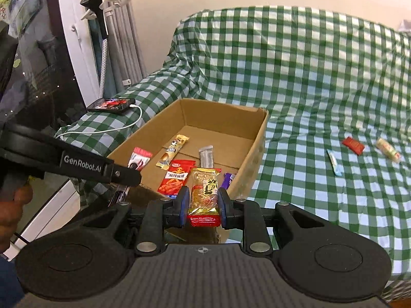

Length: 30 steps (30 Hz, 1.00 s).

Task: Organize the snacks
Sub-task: 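Carry coffee stick and gold candy over the box with both tools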

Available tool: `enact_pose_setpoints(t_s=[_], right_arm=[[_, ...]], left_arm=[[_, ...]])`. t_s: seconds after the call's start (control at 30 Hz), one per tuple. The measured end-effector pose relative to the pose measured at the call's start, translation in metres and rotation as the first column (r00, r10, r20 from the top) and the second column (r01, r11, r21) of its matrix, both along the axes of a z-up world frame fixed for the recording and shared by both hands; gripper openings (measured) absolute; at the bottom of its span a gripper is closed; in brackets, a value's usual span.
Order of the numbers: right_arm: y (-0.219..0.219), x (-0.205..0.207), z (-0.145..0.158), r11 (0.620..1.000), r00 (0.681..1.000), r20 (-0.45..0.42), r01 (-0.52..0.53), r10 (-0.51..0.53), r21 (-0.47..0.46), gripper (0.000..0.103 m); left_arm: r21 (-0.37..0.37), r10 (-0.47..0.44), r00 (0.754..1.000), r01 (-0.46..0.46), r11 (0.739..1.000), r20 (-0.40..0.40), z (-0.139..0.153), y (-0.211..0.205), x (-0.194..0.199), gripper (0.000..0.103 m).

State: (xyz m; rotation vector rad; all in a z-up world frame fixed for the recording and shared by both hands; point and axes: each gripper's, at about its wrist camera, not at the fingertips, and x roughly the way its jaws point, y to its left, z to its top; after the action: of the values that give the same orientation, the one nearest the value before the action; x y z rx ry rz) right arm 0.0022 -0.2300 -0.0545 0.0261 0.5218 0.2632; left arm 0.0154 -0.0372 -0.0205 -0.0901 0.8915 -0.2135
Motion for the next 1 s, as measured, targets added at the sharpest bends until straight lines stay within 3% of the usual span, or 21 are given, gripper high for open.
enact_pose_setpoints(t_s=[0.3, 1.0], right_arm=[[0.012, -0.023, 0.009, 0.999, 0.999, 0.039, -0.001, 0.003, -0.039, 0.025], [0.028, -0.01, 0.0, 0.995, 0.999, -0.027, -0.02, 0.017, -0.097, 0.025]], left_arm=[[-0.031, 0.013, 0.998, -0.011, 0.999, 0.065, 0.015, 0.01, -0.019, 0.009], [-0.065, 0.031, 1.0, -0.031, 0.997, -0.002, -0.004, 0.013, -0.002, 0.009]])
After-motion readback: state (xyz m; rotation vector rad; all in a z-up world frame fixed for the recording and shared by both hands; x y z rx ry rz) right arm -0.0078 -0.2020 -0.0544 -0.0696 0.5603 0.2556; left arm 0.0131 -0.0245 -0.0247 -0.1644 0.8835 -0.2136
